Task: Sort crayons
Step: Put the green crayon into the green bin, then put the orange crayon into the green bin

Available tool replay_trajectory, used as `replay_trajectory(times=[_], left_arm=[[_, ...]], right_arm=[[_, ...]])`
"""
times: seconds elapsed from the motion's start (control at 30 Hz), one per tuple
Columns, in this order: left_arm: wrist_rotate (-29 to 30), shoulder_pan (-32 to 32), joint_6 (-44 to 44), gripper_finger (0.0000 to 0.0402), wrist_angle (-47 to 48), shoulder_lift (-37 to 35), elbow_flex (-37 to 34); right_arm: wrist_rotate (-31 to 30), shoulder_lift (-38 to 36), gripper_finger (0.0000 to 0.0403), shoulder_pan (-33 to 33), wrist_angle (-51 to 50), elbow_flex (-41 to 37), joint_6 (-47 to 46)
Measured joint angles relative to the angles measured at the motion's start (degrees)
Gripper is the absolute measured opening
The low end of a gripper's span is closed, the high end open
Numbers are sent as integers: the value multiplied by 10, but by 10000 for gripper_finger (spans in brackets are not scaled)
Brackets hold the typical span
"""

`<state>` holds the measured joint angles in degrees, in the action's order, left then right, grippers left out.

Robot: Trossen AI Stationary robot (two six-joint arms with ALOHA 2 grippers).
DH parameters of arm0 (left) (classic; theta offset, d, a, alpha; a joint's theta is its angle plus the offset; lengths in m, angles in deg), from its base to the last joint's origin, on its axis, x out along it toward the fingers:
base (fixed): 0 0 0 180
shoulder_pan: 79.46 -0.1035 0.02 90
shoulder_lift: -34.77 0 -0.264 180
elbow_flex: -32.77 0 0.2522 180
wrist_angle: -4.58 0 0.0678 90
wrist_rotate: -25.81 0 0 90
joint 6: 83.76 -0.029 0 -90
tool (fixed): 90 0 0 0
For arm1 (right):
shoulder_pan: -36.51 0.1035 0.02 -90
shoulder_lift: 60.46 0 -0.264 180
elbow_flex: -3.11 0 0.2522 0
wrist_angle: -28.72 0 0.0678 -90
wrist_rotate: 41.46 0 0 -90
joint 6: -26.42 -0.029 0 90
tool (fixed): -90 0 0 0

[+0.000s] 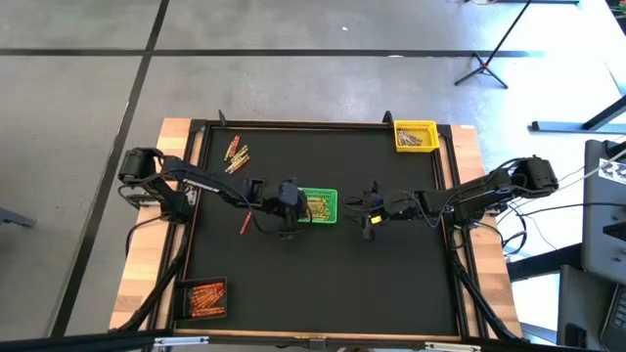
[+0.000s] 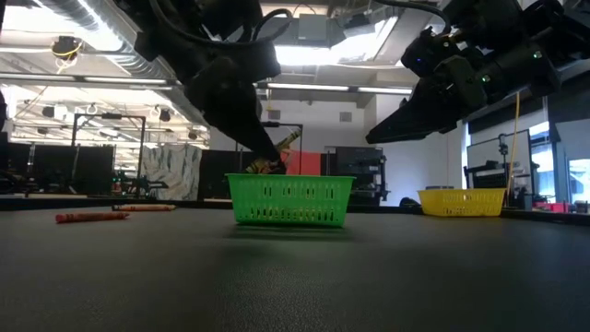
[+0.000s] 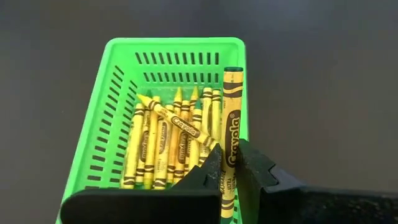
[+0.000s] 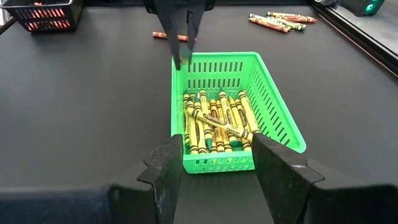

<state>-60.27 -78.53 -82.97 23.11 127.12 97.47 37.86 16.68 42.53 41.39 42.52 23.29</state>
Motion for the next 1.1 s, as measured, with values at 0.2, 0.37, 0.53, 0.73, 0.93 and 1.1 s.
replay_trajectory(times=[0.2, 0.37, 0.53, 0.73, 0.93, 1.1], left_arm=[[61, -2, -14, 19, -1, 2, 0], [68, -2, -20, 57, 0, 1, 0], [47, 2, 2, 99, 54, -53, 10], [83, 23, 13, 109, 123, -126, 10], [91, 40, 172, 110, 243, -185, 9], [84, 61, 396, 110, 338, -190, -62]], right_arm=[[0, 0, 191, 0, 0, 0, 0], [0, 0, 191, 0, 0, 0, 0], [0, 0, 191, 0, 0, 0, 0], [0, 0, 191, 0, -4, 0, 0], [0, 0, 191, 0, -5, 0, 0], [2, 0, 191, 0, 5, 0, 0]])
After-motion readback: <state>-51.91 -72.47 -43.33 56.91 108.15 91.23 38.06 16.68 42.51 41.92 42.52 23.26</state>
